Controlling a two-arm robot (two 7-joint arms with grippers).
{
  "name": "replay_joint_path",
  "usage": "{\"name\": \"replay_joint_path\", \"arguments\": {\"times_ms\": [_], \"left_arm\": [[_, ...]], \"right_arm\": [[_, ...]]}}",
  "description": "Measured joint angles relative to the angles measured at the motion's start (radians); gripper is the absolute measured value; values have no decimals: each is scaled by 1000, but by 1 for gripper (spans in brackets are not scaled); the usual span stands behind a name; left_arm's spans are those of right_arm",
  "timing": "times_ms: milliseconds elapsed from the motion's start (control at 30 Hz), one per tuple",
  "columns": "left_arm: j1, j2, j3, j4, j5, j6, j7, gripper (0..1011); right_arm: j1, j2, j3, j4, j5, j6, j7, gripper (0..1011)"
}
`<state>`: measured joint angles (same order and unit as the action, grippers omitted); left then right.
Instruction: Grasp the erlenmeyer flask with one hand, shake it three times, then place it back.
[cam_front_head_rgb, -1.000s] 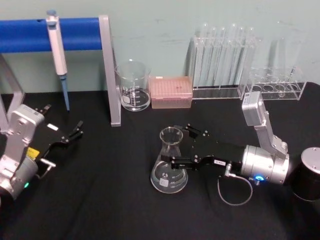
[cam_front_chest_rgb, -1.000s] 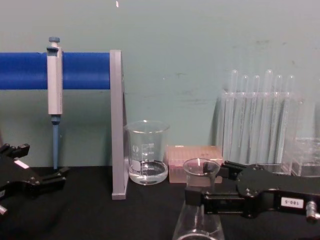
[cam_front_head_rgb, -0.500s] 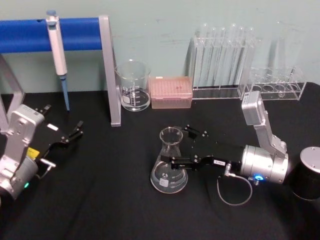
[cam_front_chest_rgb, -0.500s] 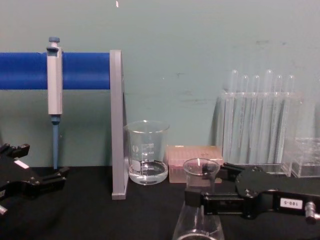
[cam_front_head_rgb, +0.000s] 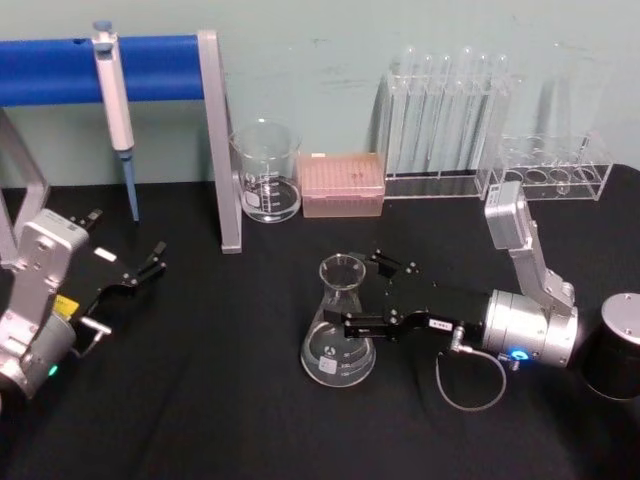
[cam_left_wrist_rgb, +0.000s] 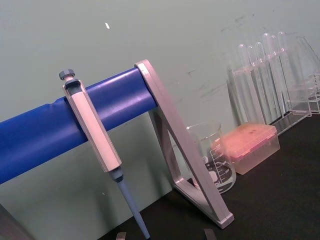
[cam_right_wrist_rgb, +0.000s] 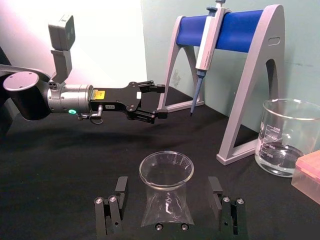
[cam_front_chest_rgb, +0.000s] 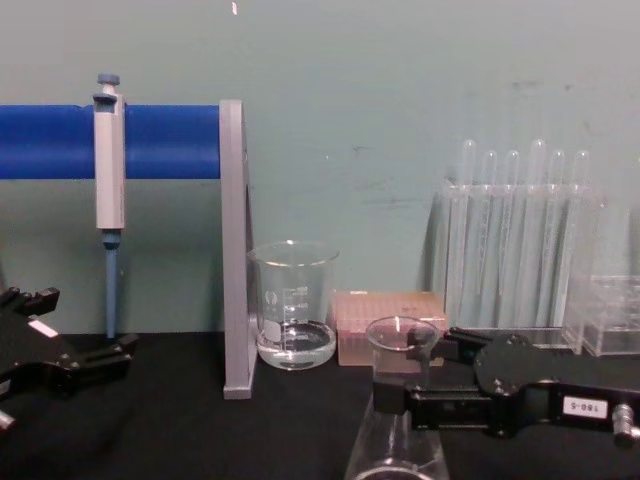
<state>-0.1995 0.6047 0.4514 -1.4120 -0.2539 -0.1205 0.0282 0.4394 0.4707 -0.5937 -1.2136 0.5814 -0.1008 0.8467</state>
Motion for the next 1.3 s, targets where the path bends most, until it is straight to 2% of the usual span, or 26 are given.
{"name": "replay_joint_path", "arguments": {"times_ms": [833, 967, 1300], "left_arm": [[0, 0, 0, 0, 0, 0, 0, 1001], [0, 0, 0, 0, 0, 0, 0, 1001], [0, 0, 0, 0, 0, 0, 0, 1001]], "right_arm": [[-1, 0, 1, -2, -1, 0, -2, 995], [-1, 0, 1, -2, -2, 0, -2, 948], [-1, 0, 1, -2, -2, 0, -2, 656]]}}
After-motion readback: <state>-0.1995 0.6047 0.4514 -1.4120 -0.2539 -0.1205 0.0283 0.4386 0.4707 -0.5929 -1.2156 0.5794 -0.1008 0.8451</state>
